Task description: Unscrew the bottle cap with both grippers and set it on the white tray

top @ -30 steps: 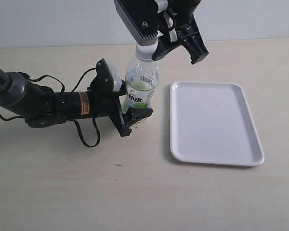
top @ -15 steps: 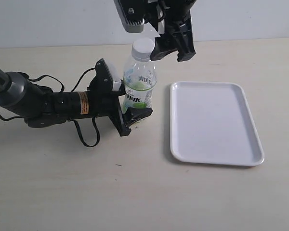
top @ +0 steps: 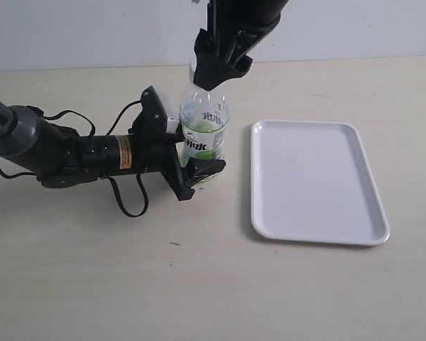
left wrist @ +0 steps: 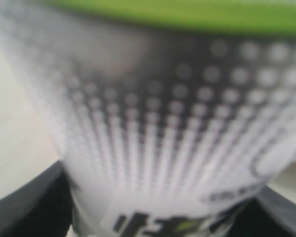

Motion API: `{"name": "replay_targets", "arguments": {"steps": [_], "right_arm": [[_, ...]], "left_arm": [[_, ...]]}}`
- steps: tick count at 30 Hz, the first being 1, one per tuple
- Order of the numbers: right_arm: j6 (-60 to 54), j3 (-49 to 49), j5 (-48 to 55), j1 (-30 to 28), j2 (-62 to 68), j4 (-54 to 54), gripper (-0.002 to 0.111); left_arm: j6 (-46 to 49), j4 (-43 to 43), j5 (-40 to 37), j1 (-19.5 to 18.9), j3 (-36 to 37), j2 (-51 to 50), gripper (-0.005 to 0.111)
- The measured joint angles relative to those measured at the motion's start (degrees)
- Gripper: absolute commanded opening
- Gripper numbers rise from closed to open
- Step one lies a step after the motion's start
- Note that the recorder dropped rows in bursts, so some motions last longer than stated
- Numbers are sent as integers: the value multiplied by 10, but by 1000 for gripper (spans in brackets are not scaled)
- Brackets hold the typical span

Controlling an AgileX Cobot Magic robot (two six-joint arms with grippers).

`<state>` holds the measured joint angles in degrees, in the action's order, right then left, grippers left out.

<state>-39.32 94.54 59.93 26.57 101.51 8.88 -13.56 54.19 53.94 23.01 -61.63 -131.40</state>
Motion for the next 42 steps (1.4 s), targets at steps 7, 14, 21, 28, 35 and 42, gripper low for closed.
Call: {"name": "replay_targets", "arguments": {"steps": [7, 14, 21, 28, 35, 42], "right_arm": [[113, 0, -20, 0, 0, 4, 73], [198, 0, -57, 0, 0, 3, 73], [249, 0, -58, 0, 8, -15, 72], [259, 0, -53, 0, 20, -14, 69], [263, 0, -39, 0, 29, -13, 69], [264, 0, -39, 0, 33, -13, 56]], "left_arm": [[-21, 8, -34, 0, 0, 13, 0], [-21, 8, -49, 0, 0, 19, 0], [-21, 9, -49, 0, 0, 19, 0], [-21, 9, -49, 0, 0, 19, 0], [-21, 9, -49, 0, 0, 19, 0], [-21, 9, -49, 0, 0, 19, 0]]}}
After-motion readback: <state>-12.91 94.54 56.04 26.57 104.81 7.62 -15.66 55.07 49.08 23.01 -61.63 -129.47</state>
